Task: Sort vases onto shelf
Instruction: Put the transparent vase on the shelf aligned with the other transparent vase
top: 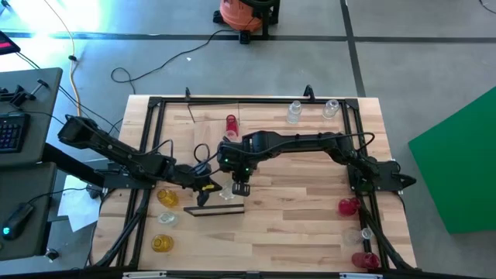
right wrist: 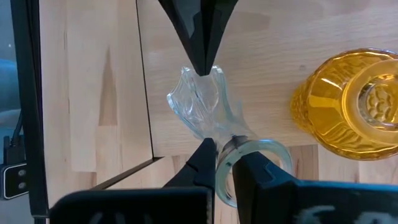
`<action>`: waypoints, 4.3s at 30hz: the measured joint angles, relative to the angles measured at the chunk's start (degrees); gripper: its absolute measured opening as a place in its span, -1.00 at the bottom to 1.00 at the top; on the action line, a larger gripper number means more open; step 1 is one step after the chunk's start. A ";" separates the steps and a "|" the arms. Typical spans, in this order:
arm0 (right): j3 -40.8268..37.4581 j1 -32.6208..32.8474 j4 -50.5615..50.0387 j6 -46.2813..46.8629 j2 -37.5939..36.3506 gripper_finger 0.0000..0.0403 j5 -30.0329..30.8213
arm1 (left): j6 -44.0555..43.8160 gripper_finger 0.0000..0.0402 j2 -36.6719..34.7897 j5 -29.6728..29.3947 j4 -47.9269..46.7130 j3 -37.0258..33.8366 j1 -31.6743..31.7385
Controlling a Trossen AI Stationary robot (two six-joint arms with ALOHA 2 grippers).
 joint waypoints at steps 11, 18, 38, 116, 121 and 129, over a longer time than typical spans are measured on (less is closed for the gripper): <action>0.02 -0.02 1.09 0.01 -0.04 -0.77 0.01 | 0.02 -1.00 0.04 -0.21 -0.46 0.00 1.67; 0.02 -0.02 1.47 0.01 -0.11 -0.67 -0.16 | 0.12 -1.00 0.05 -0.18 -0.46 0.00 2.62; 0.02 0.00 2.53 -1.89 -0.11 -0.66 -3.50 | -0.09 -1.00 0.04 -0.05 -1.26 0.00 2.58; 3.73 -0.76 7.37 -2.39 -0.33 -0.32 -6.35 | 0.10 -1.00 -4.33 7.44 -6.67 -0.07 5.09; 3.80 -1.05 2.96 -1.59 -2.28 -0.33 0.70 | 0.15 -1.00 -6.00 7.44 -7.23 0.00 5.09; 3.59 -1.06 -10.30 -1.28 -3.05 -0.77 10.47 | 0.69 -1.00 -16.82 5.06 -16.04 -0.02 5.05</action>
